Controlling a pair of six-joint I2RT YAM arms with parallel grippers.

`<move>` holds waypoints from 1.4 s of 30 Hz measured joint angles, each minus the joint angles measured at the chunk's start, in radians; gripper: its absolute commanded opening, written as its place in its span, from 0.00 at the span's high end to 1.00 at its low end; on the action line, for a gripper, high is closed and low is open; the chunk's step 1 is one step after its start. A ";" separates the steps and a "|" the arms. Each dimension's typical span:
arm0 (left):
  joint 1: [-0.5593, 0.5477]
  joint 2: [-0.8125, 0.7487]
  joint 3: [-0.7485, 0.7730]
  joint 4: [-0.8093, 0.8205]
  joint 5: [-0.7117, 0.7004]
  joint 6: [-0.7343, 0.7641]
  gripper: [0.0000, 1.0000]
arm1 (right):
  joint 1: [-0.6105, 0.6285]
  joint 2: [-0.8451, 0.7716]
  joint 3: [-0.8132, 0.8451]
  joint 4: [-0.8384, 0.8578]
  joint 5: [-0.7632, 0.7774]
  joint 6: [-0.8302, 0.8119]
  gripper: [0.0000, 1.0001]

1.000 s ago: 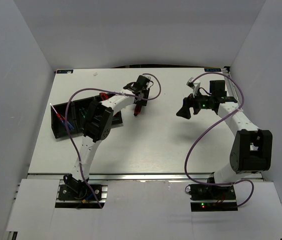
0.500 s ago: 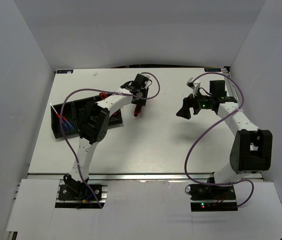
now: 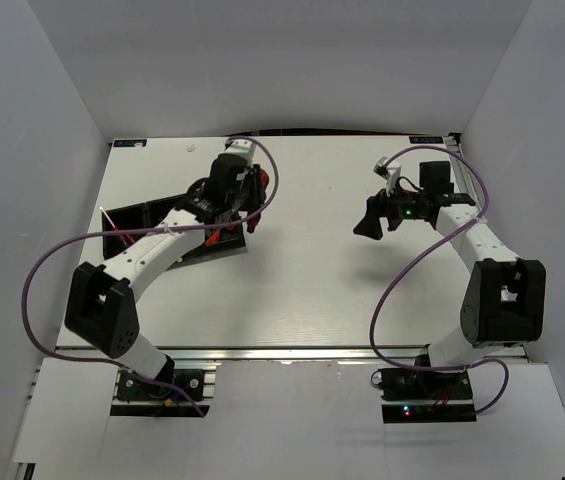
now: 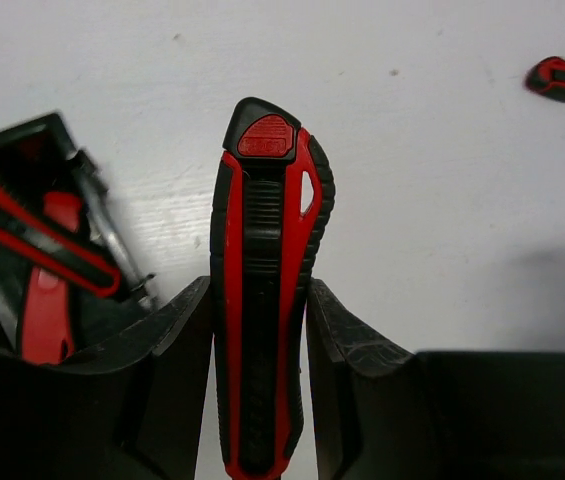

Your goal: Sort the tools into containers

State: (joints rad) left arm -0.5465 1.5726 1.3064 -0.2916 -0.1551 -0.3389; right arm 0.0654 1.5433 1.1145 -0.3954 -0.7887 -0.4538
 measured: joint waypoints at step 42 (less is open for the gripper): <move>0.269 0.175 -0.152 0.227 0.054 0.048 0.34 | 0.039 0.016 0.024 -0.058 0.020 -0.033 0.11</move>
State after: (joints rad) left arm -0.2775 1.7481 1.1542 -0.0647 -0.1009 -0.2905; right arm 0.1040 1.5597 1.1381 -0.4530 -0.7689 -0.4870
